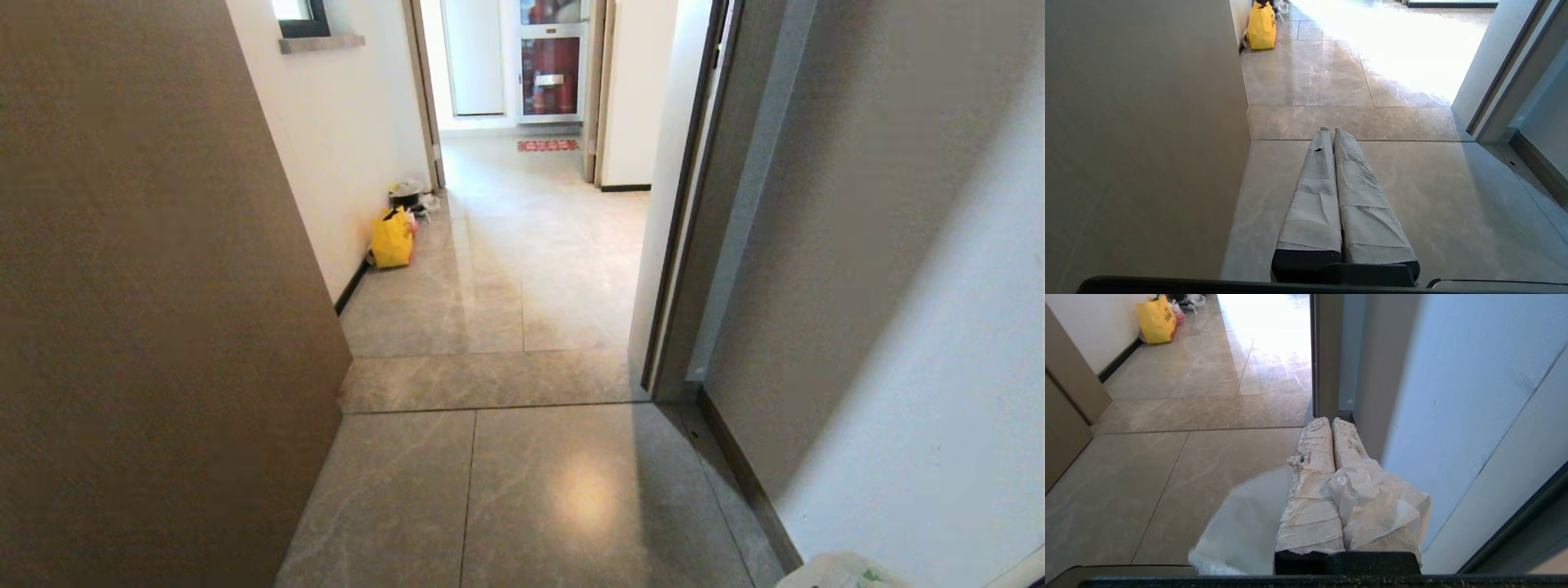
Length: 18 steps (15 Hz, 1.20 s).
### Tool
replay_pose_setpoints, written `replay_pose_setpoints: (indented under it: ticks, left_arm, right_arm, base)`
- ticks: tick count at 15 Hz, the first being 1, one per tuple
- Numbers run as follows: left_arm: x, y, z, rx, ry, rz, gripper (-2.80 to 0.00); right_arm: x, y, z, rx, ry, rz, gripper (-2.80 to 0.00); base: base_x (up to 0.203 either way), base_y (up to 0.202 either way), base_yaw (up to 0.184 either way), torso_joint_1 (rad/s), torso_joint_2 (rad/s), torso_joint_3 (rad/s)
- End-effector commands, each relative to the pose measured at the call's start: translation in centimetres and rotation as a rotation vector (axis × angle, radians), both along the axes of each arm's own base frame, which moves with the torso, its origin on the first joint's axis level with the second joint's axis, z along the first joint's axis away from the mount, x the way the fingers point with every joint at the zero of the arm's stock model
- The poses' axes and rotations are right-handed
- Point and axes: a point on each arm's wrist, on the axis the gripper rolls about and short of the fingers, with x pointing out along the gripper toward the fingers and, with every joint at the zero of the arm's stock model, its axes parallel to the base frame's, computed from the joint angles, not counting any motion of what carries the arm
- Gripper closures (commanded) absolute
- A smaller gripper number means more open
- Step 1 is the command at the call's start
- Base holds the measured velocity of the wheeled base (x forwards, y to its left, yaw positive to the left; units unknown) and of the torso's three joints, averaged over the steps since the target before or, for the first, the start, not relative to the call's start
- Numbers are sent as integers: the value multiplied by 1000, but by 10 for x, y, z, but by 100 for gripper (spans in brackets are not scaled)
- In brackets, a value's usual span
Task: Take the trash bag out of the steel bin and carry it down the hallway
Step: Put the trash bag at the door
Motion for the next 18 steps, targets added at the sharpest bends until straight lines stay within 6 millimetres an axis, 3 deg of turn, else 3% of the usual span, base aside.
replay_pose_setpoints:
  ticks: [1, 7, 13, 18]
  left_arm:
    - [0, 0, 0, 0, 1, 0, 0]
    - [0, 0, 0, -3, 0, 0, 0]
    - [0, 0, 0, 1, 0, 0, 0]
    - [0, 0, 0, 2, 1, 0, 0]
  right_arm:
    - [0, 0, 0, 0, 1, 1, 0]
    - [0, 0, 0, 0, 1, 1, 0]
    - [0, 0, 0, 1, 1, -1, 0]
    - [0, 0, 0, 1, 1, -1, 0]
  base:
    - [0, 0, 0, 0, 0, 0]
    - [0, 0, 0, 0, 0, 0]
    - [0, 143, -5, 2, 2, 2]
    - [0, 11, 1, 1, 0, 1]
